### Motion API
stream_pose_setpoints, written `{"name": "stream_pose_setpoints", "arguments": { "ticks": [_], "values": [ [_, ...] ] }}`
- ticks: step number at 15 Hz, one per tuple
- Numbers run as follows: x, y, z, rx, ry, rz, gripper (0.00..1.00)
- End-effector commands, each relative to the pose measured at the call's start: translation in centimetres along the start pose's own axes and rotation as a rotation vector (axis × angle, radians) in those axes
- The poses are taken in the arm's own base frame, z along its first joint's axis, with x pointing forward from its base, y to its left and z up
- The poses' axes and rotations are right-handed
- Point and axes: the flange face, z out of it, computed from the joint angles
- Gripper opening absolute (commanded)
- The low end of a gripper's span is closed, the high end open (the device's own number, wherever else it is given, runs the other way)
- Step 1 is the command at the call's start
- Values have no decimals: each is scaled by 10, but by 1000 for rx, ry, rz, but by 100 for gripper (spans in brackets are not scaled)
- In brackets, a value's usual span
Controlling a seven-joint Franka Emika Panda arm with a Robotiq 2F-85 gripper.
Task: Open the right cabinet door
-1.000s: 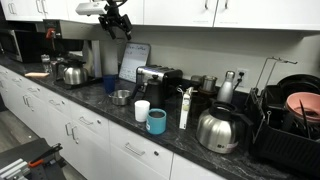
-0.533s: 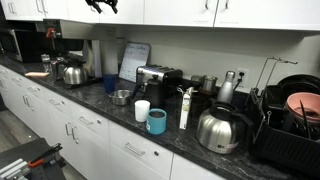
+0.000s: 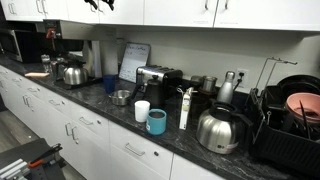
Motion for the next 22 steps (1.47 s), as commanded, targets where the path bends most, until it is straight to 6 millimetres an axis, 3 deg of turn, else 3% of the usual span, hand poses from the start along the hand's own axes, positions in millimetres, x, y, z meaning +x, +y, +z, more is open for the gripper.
{"name": "stream_pose_setpoints", "arguments": {
  "ticks": [1, 4, 10, 18, 19, 22],
  "values": [
    [1, 0, 0, -1, 1, 0, 100],
    [6, -4, -1, 7, 25, 1, 100],
    [52, -36, -5, 48, 242, -20, 100],
    [94, -81, 29, 185, 392, 62, 100],
    [81, -78, 25, 168, 354, 51, 100],
    [89, -84, 29, 189, 370, 61, 100]
  ]
}}
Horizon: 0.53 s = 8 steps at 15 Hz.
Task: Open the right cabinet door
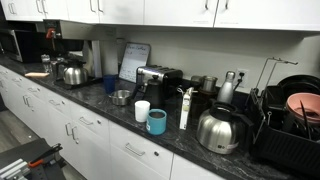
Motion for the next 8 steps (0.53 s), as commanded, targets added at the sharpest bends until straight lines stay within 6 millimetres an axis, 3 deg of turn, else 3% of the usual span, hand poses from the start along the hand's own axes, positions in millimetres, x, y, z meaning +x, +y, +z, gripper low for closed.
{"name": "stream_pose_setpoints", "arguments": {
  "ticks": [1, 8],
  "values": [
    [0, 1, 0, -2, 0, 1, 100],
    [4, -5, 4, 11, 13, -6, 100]
  ]
}}
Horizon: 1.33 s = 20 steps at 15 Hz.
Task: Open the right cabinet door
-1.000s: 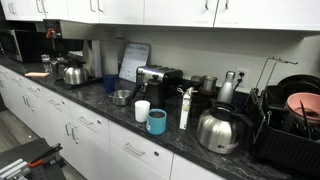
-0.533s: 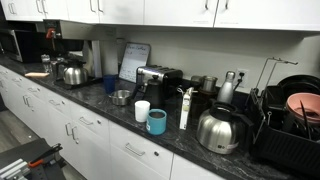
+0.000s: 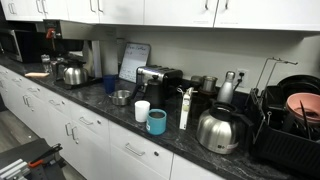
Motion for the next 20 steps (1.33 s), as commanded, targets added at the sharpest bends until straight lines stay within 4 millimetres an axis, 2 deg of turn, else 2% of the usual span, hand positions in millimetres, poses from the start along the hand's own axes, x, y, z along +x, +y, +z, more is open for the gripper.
{"name": "stream_pose_setpoints", "arguments": {
  "ticks": [1, 5, 7, 8, 12, 13, 15, 20],
  "values": [
    [7, -12, 7, 26, 18, -13, 100],
    [14, -51, 20, 119, 20, -4, 100],
    [14, -59, 31, 146, 19, -7, 100],
    [12, -57, 38, 147, 16, -21, 100],
    [0, -13, 61, 70, 12, -108, 100],
    [-6, -23, 54, 77, 2, -72, 100],
    [-8, -9, 61, 54, -1, -91, 100],
    [-4, -15, 60, 63, 6, -95, 100]
  ]
}}
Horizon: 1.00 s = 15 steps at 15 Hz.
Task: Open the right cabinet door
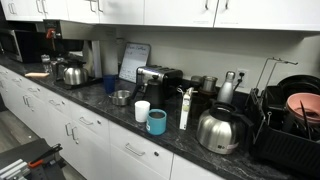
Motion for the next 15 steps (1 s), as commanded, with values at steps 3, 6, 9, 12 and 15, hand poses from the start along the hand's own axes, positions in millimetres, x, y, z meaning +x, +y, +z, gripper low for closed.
{"name": "stream_pose_setpoints", "arguments": {
  "ticks": [3, 6, 9, 12, 15],
  "values": [
    [-1, 1, 8, 9, -9, 4, 100],
    [-6, 0, 18, 21, -23, 11, 100],
    [-8, -1, 27, 29, -27, 13, 100],
    [-7, -2, 33, 36, -26, 13, 100],
    [-5, -5, 40, 48, -20, 19, 100]
  ]
}}
